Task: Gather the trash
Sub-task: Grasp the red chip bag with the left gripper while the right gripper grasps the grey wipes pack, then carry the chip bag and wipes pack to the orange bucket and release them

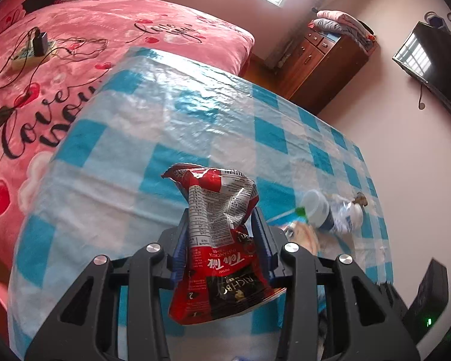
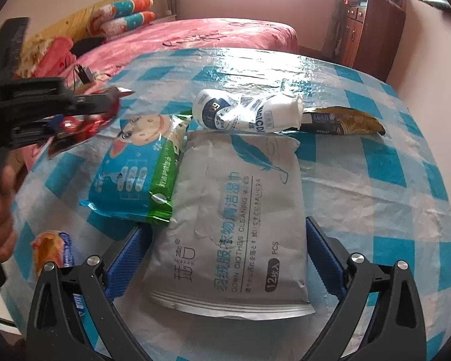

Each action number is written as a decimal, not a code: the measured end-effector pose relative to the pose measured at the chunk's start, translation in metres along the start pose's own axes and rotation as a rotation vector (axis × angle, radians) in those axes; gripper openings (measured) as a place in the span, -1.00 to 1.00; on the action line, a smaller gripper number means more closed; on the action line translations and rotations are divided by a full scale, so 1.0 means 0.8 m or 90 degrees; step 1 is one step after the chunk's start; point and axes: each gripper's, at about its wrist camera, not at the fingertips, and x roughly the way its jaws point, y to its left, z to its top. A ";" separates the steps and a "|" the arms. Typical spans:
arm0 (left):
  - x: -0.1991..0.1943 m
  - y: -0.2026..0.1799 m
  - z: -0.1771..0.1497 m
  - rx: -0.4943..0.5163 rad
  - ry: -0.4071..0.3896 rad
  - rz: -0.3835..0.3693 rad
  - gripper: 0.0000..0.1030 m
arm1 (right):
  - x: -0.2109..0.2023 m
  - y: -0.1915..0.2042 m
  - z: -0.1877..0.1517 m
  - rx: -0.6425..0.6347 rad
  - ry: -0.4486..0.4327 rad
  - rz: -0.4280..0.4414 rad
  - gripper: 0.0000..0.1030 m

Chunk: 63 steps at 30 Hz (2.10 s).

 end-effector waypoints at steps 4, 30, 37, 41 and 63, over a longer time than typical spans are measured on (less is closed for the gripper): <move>-0.016 0.019 -0.014 -0.001 -0.001 0.000 -0.21 | 0.001 0.002 -0.001 -0.003 0.001 -0.013 0.86; -0.078 0.060 -0.101 0.039 0.025 -0.053 -0.21 | -0.045 0.003 -0.046 0.024 -0.045 -0.058 0.52; -0.090 0.064 -0.116 0.048 0.021 -0.068 -0.21 | -0.072 0.010 -0.059 0.021 -0.066 -0.070 0.52; -0.100 0.071 -0.126 0.047 0.013 -0.070 -0.21 | -0.087 0.018 -0.061 0.018 -0.078 -0.067 0.52; -0.158 0.119 -0.150 0.038 -0.022 -0.100 0.31 | -0.132 0.162 -0.047 -0.093 -0.098 0.092 0.52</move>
